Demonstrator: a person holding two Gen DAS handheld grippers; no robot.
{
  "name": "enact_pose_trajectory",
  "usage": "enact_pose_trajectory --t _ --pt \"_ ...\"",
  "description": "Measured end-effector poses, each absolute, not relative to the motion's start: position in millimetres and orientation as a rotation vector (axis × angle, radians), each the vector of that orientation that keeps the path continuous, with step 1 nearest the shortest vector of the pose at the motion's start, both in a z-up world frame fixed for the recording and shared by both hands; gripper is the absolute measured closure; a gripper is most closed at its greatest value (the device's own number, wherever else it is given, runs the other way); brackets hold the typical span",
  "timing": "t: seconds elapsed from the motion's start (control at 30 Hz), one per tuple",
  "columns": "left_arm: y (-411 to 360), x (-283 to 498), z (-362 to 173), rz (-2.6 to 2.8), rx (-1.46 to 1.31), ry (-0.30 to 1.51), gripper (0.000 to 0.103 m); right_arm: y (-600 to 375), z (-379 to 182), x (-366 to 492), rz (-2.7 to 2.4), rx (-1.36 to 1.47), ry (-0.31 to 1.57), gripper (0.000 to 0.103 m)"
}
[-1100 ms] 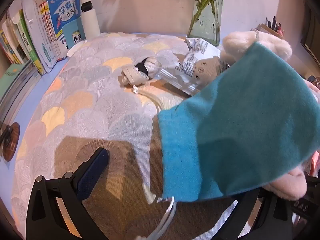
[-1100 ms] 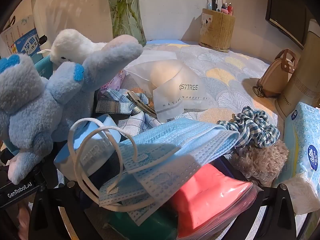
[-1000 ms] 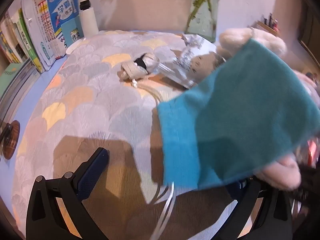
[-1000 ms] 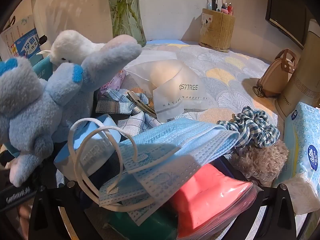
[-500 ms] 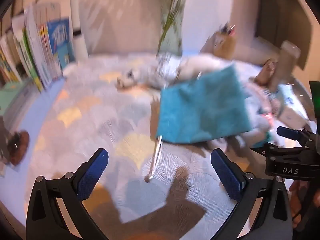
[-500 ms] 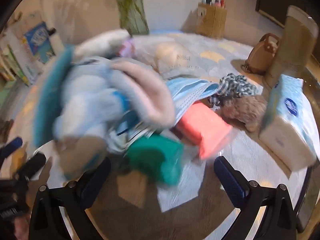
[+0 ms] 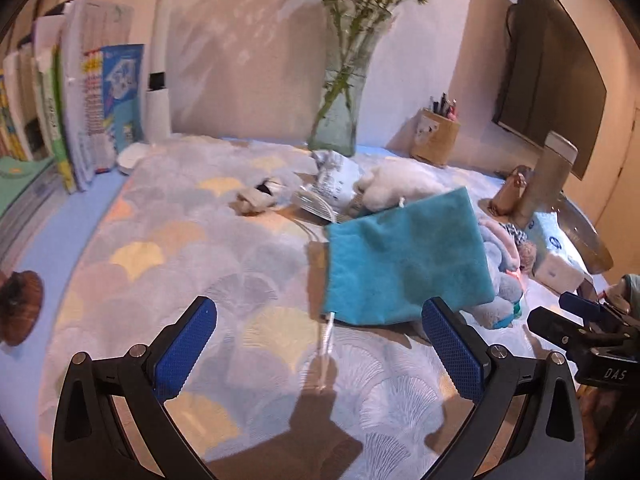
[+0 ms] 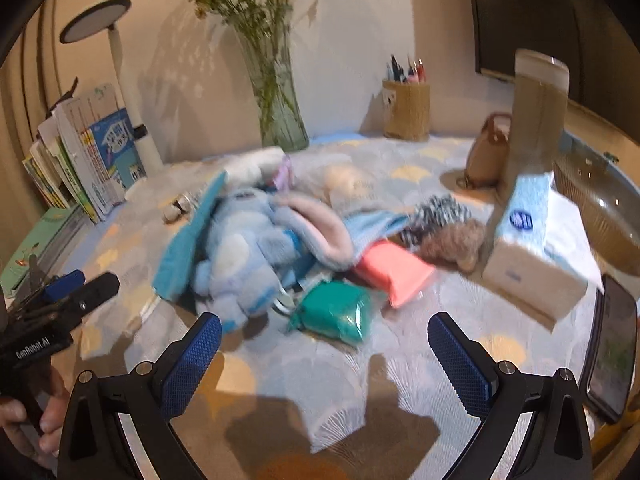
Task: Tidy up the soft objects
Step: 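Grasp the teal drawstring bag with the left gripper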
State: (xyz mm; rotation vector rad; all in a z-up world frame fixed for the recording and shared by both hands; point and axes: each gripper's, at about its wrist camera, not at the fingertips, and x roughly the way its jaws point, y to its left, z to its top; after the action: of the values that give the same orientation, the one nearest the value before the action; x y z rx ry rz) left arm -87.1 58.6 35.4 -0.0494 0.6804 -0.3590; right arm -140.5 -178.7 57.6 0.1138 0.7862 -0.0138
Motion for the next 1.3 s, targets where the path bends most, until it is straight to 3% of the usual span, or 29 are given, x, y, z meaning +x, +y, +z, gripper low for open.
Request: enact_pose_trajectory --t 0.23,0.57,0.7,0.77,0.83,1.13,1.3 --pt "36 -96 35 -0.395 0.041 0.68 0.001 -186 42 -137 -0.033 0.132 0.837 0.0" --pt "0 -76 73 -0.589 -0.049 0.788 0.002 -189 55 -141 -0.018 0.127 0.815 0.0" --pt "-21 -56 66 -0.607 -0.07 0.854 0.019 -185 59 -141 -0.006 0.102 0.812 0.0" --pt "-26 -50 59 -0.632 -0.079 0.898 0.034 -182 59 -141 0.001 0.092 0.816 0.0" --pt "-27 -46 52 -0.63 -0.084 0.934 0.062 -178 57 -141 0.007 0.08 0.824 0.0" --pt "45 -18 37 -0.527 -0.245 1.003 0.063 -163 54 -137 0.048 0.047 0.838 0.0" --pt "36 -5 11 -0.52 -0.25 1.075 0.062 -153 53 -135 0.069 0.035 0.844 0.0"
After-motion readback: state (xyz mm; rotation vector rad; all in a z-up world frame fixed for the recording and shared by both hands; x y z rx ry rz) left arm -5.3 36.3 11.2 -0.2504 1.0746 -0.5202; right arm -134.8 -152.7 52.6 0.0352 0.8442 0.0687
